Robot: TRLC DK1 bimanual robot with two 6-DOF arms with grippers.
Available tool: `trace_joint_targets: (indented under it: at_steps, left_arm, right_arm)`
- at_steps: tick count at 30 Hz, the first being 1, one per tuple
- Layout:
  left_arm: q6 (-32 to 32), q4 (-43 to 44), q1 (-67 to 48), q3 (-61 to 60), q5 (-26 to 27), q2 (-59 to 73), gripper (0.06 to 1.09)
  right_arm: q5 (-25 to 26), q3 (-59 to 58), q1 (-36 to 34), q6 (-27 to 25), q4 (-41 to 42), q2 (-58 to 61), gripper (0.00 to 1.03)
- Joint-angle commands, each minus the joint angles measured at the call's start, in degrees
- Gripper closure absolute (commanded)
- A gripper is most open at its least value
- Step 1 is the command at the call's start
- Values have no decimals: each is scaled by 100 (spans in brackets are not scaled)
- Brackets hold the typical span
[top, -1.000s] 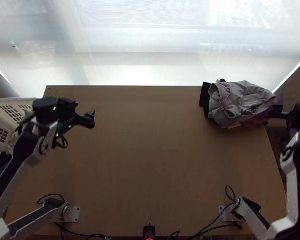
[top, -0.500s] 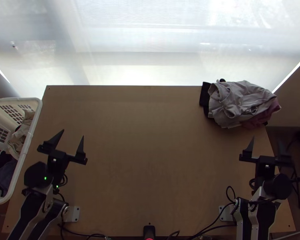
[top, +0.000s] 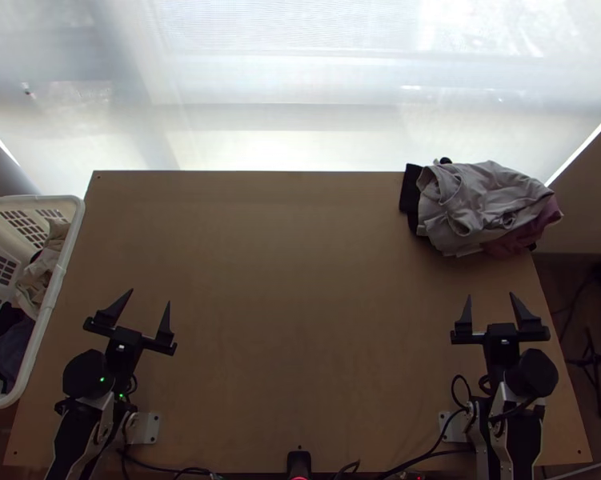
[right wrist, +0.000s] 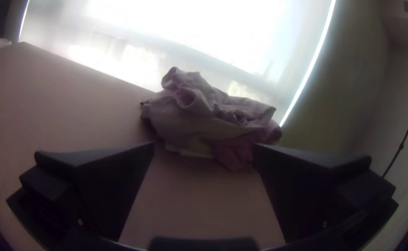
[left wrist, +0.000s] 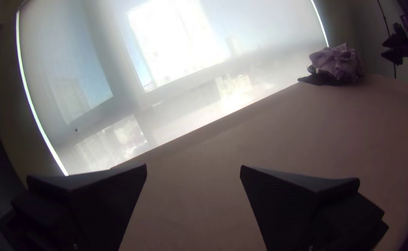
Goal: Fold the t-shirt
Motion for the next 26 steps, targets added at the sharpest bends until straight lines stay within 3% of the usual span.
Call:
trace_joint_targets:
  at_steps: [1, 16, 26]
  left_arm:
    - [80, -228, 240, -110, 114, -167, 11]
    - [36, -324, 389, -110, 571, -167, 11]
    - [36, -333, 389, -110, 580, -167, 11]
  right_arm:
    - [1, -46, 120, -11, -172, -91, 5]
    - [1, -46, 85, -37, -172, -91, 5]
    - [1, -46, 85, -37, -172, -91, 5]
